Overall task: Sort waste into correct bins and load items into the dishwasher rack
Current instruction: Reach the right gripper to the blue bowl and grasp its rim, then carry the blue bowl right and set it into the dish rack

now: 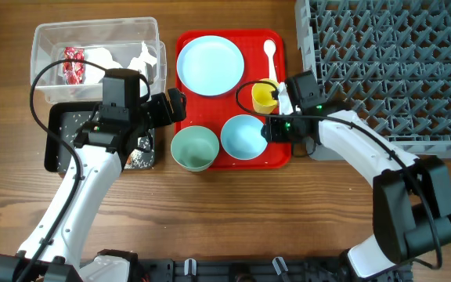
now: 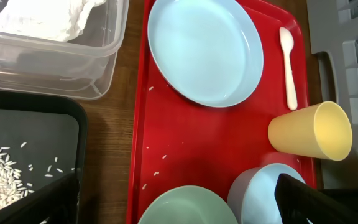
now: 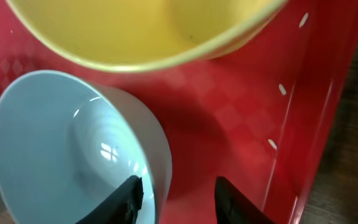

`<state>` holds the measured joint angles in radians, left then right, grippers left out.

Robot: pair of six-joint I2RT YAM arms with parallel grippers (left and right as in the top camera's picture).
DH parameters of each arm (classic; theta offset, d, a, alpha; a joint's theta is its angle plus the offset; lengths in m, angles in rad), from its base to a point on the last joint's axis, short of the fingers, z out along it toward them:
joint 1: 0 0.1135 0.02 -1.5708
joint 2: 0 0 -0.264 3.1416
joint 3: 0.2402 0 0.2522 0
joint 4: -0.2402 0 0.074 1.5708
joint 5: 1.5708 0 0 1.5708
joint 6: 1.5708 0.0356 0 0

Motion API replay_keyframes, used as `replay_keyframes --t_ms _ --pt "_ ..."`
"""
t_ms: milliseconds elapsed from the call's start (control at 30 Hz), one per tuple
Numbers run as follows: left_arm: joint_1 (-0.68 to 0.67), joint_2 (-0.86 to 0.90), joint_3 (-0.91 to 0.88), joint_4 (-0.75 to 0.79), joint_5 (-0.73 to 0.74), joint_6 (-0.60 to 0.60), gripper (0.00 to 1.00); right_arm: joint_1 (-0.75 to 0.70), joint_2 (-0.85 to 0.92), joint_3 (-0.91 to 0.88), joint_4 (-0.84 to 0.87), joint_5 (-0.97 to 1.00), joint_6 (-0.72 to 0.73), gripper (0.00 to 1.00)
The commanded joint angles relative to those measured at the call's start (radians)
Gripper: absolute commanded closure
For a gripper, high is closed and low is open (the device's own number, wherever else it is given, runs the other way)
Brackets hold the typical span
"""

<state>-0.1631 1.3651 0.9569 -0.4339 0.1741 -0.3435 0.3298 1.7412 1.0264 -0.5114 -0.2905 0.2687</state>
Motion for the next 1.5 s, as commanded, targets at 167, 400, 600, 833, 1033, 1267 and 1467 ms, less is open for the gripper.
replay_keyframes --t_ms 167,400,600,833,1033,1267,1467 --pt "0.003 0.002 0.007 0.0 0.012 -0.009 0.0 0.005 0.053 -0.014 0.055 0.003 0.02 0.96" --pt "0.003 0.002 0.007 0.0 0.012 -0.009 0.0 0.003 -0.139 0.037 0.002 -0.047 -0.043 0.96" --pt "0.003 0.002 0.007 0.0 0.012 -0.009 0.0 -0.044 -0.618 0.115 -0.061 0.448 -0.059 0.96" --pt "0.003 0.002 0.007 0.0 0.012 -0.009 0.0 -0.069 -0.484 0.138 0.549 1.043 -0.228 0.96" --pt "0.003 0.002 0.007 0.0 0.013 -0.009 0.0 -0.143 -0.059 0.415 0.803 1.088 -0.659 0.96" --pt "0.003 0.002 0.007 0.0 0.012 -0.009 0.0 -0.25 0.258 0.528 0.851 1.076 -0.818 0.96" --pt "0.003 0.002 0.007 0.0 0.012 -0.009 0.0 -0.309 0.344 0.528 0.861 0.987 -0.789 0.96"
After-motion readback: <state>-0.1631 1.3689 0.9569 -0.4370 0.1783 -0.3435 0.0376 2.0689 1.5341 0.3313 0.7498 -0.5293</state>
